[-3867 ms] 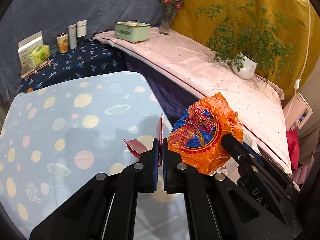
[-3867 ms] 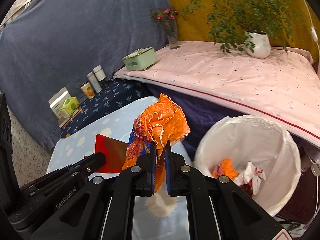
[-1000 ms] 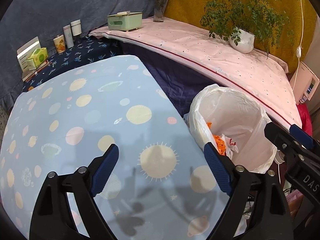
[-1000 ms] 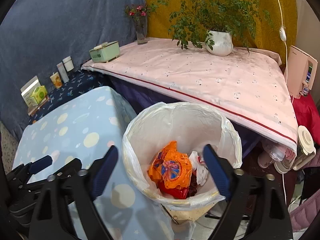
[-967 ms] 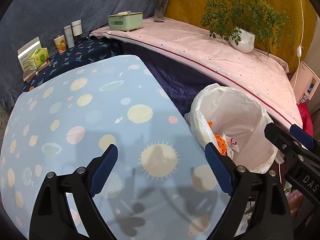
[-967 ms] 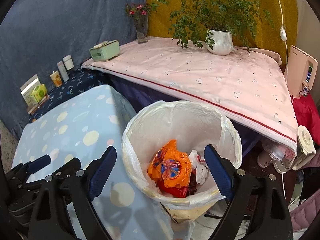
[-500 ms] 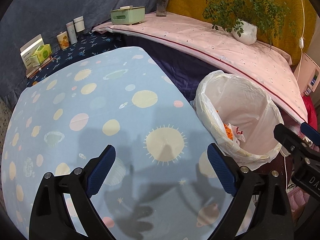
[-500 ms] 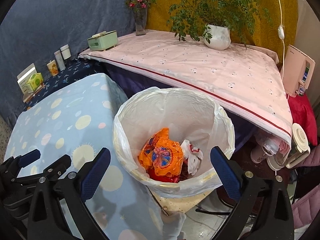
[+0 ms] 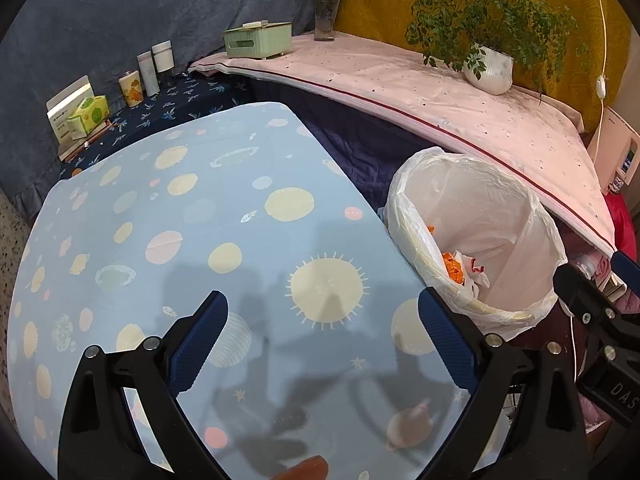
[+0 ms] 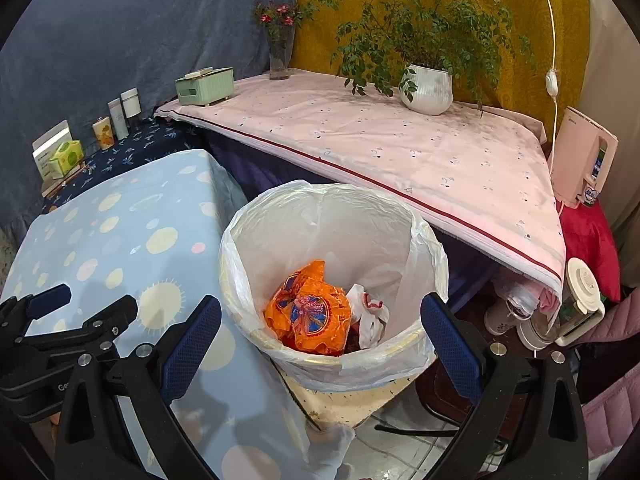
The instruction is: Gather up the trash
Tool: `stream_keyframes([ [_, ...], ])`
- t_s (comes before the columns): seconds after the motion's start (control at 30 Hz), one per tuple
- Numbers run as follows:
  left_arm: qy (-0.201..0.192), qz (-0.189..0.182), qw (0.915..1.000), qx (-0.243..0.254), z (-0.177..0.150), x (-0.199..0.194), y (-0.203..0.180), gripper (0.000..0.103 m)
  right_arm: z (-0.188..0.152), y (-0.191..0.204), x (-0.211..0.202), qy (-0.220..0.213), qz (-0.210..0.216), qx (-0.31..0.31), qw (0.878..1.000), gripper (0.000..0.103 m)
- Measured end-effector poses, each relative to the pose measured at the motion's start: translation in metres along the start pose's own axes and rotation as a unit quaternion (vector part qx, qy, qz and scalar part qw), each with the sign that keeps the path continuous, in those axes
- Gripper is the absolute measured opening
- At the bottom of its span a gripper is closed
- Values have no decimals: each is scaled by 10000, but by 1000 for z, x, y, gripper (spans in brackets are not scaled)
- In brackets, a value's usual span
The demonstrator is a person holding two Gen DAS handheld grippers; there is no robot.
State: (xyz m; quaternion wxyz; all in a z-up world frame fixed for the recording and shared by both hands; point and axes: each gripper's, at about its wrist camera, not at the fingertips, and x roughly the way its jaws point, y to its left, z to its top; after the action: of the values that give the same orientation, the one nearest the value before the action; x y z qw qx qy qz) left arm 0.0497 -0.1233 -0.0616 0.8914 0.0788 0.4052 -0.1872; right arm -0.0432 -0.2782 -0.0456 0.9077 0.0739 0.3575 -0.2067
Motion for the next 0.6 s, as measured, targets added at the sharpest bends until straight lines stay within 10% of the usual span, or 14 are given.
stream_keyframes([
  [0.6, -232, 108, 9996, 128, -1, -10, -10, 92, -5, -1, -6, -8, -61, -25, 10000, 96],
])
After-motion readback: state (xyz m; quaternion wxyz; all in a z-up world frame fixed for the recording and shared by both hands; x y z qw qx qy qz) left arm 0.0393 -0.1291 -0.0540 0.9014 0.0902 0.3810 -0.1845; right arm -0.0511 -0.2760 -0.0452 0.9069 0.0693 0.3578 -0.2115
